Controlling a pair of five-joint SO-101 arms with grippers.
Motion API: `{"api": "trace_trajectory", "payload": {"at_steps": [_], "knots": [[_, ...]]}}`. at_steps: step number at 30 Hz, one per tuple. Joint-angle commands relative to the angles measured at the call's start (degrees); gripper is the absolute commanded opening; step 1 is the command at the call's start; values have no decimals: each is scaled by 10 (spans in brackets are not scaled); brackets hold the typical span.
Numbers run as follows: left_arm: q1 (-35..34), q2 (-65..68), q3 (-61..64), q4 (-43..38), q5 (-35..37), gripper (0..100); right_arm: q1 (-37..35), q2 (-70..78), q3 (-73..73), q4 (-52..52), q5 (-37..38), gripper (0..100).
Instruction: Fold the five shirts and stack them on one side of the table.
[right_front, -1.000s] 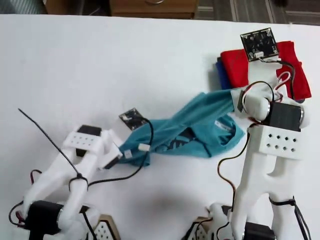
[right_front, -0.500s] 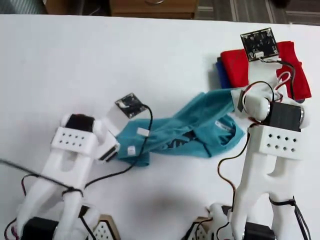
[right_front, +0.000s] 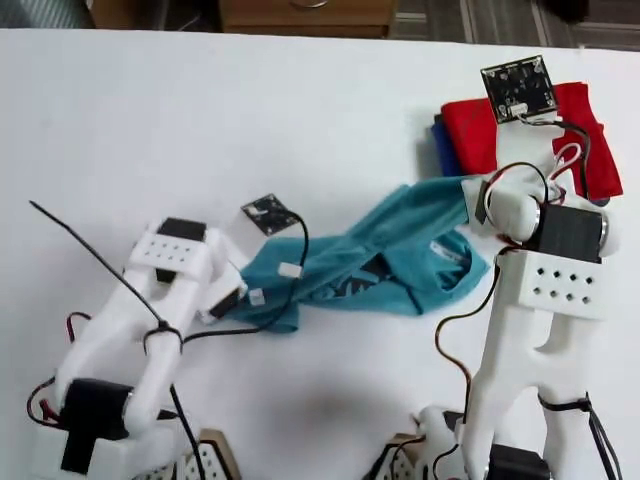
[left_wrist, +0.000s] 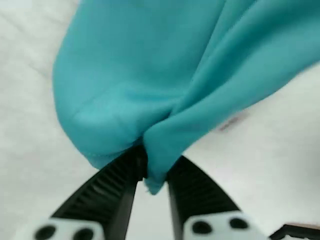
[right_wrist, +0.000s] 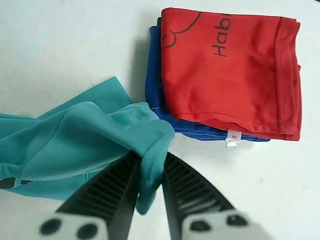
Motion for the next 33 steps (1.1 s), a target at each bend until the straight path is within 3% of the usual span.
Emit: {"api": "trace_trajectory", "payload": {"at_steps": [1,10,14,22,33], "knots": [[1,-55,-22,28,4,28,4,-18,-4,-7,4,18],[3,-249,-18,127,-1,72,2,-18,-2,-10,3,18],[-1,-249,-15,128,-1,155,2,-18,-2,-10,2,18],[2,-234,-16,111,-2,28,3,-18,-2,-7,2,18],[3,-167,8,80,-2,54,3,-18,-2,-7,4,18]]}}
